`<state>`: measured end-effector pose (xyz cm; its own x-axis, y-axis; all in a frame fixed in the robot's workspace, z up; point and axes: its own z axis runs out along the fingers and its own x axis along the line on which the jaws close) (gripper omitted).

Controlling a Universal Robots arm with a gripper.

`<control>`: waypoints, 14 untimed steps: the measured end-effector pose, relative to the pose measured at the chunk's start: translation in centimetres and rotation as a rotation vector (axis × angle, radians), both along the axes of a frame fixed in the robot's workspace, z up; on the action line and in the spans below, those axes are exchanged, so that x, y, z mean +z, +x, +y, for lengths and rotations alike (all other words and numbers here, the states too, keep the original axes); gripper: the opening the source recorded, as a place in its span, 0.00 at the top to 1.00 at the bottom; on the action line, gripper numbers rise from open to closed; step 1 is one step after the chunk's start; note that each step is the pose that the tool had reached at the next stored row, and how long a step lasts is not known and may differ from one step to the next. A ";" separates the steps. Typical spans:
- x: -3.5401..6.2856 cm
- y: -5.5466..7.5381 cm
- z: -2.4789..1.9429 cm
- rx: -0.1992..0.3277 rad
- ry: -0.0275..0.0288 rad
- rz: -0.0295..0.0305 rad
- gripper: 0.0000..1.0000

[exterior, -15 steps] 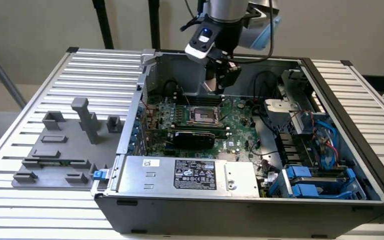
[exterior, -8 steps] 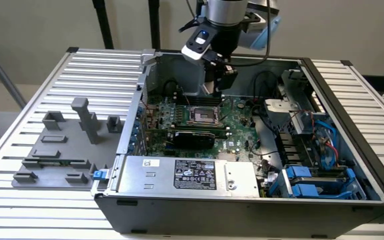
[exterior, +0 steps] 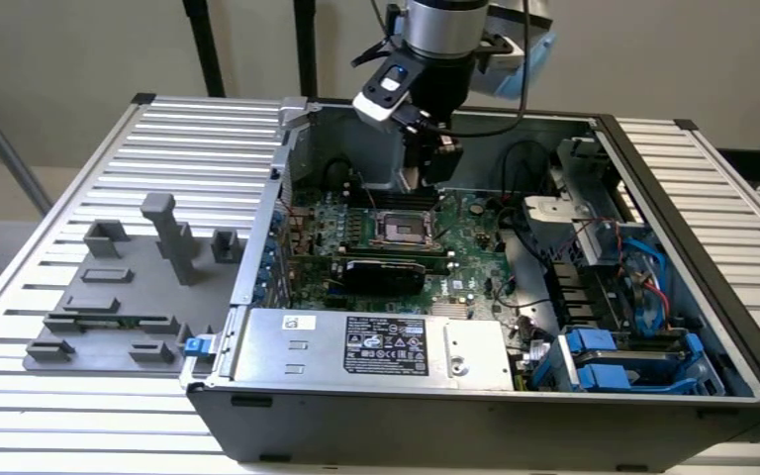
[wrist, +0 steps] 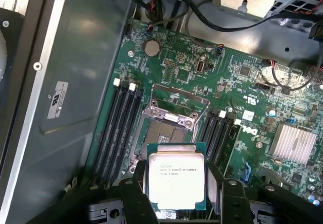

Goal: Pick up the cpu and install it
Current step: 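Place the cpu into insertion slot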

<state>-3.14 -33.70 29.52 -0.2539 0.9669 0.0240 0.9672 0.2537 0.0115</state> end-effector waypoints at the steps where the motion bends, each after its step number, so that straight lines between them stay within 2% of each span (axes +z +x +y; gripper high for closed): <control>1: -0.15 0.0 0.01 -0.014 -0.0007 0.0000 0.45; 14: -2.52 0.0 0.09 -0.226 -0.0074 0.0000 0.45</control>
